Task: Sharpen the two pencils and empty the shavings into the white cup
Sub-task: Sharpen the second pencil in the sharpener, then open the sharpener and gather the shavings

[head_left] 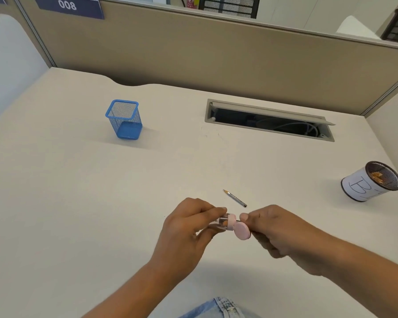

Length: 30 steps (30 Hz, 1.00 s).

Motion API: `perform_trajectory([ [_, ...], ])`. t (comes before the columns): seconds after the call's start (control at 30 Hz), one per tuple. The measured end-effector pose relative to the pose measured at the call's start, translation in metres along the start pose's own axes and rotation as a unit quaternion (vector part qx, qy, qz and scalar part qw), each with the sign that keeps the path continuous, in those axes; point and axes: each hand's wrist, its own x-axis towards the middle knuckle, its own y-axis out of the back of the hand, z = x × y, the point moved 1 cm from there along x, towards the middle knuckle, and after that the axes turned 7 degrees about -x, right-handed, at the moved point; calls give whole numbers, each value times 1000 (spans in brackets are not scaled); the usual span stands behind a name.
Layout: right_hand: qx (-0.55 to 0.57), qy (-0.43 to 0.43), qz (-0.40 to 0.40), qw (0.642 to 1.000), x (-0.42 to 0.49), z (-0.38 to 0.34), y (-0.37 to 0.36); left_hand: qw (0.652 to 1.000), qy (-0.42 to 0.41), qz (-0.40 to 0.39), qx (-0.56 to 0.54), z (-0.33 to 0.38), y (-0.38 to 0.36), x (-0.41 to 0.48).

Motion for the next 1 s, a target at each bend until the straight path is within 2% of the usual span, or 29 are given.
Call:
perform_trajectory([
  [0.07, -117, 89, 56, 988, -1, 1, 1, 999, 34, 1, -23, 1, 1, 3],
  [0.1, -187, 148, 93, 967, -2, 0, 2, 998, 52, 4, -35, 2, 1, 3],
  [0.13, -269, 217, 136, 929, -4, 1, 4, 997, 66, 8, -48, 3, 1, 4],
  [0.2, -435, 324, 221, 811, -8, -2, 5, 994, 83, 12, -70, 3, 0, 4],
  [0.23, -476, 353, 246, 767, -10, -2, 4, 993, 87, 13, -76, 4, 0, 4],
  [0.27, -483, 351, 257, 760, -10, -1, 2, 993, 88, 12, -77, 4, -1, 3],
  [0.3, -451, 318, 243, 797, -9, -2, 0, 994, 86, 10, -71, 5, -1, 4],
  [0.37, -261, 190, 150, 935, 0, -2, 1, 997, 69, -1, -41, 4, -2, 5],
  [0.4, -185, 115, 97, 971, 3, 1, 2, 998, 61, -8, -25, 3, -2, 5],
  [0.43, -151, 71, 64, 984, 4, 1, 3, 998, 60, -15, -17, 2, -2, 5],
  [0.57, -166, 80, 62, 981, 6, 3, 9, 994, 109, -10, -13, -7, 1, 3],
  [0.7, -110, 66, 101, 987, 11, 8, 17, 984, 169, 28, -57, -18, 7, 0],
  [0.87, -48, 51, 138, 988, 36, 26, 15, 977, 197, 18, -82, -19, 6, -1],
  [0.93, -62, 57, 168, 982, 50, 34, 12, 972, 216, 19, -88, -19, 4, -2],
  [1.0, -126, 77, 213, 966, 63, 39, 9, 968, 229, 17, -98, -18, 3, -4],
])
